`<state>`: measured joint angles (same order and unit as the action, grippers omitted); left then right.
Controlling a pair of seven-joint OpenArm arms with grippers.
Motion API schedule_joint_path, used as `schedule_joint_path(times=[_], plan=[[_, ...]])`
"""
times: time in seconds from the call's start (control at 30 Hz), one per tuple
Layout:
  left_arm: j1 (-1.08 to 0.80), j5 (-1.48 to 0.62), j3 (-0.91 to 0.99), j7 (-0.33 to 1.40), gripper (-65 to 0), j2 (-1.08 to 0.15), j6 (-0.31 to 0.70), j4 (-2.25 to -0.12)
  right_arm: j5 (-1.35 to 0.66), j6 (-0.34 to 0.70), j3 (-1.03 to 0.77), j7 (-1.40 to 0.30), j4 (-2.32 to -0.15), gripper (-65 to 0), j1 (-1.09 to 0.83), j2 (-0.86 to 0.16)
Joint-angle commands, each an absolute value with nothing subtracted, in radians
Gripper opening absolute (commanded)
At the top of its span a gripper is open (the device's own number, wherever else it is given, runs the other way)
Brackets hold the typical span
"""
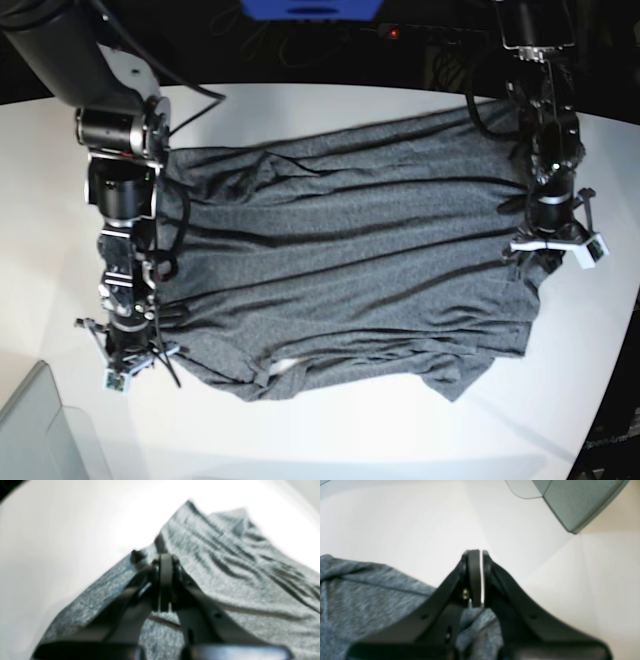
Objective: Layout the t-shirt on the table in an organized manner, then fold the t-shirt properly
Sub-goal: 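Slide both grippers along the shirt's sides toward the collar edge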
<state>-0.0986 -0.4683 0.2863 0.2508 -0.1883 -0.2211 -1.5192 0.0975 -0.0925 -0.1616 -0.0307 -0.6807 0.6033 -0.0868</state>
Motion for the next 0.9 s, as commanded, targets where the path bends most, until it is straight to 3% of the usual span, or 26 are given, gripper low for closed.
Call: schedule_joint_path(times=[0.0,0.07,0.27,0.4,0.57,0.87], plan=[[-0.104,-0.464,0.291,0.232,-64.6,-0.200,-0.223,-1.544,0.102,-0.039,-0.157,-0.004,-0.700,-65.0,0.639,-0.068],[-0.116,-0.464,0.289,0.232,-64.6,-0.200,-0.223,-1.547,0.104,0.016,-0.157,-0.031,-0.699,-65.0,0.634,-0.050],[-0.137,-0.464,0.288,0.232,-64.6,-0.200,-0.223,-1.495,0.104,0.027,-0.157,-0.110,-0.696,-65.0,0.639,0.007],[-0.139,-0.464,0.286,0.232,-64.6,-0.196,-0.223,-1.454,0.102,0.027,-0.157,-0.104,-0.538,-65.0,0.691,0.015],[-0.142,-0.464,0.291,0.232,-64.6,-0.185,-0.223,-1.457,0.099,0.027,-0.165,-0.025,-0.308,-65.0,0.739,-0.015],[-0.122,-0.464,0.292,0.229,-64.6,-0.183,-0.223,-1.531,0.099,0.021,-0.166,0.113,-0.295,-65.0,0.730,-0.107]])
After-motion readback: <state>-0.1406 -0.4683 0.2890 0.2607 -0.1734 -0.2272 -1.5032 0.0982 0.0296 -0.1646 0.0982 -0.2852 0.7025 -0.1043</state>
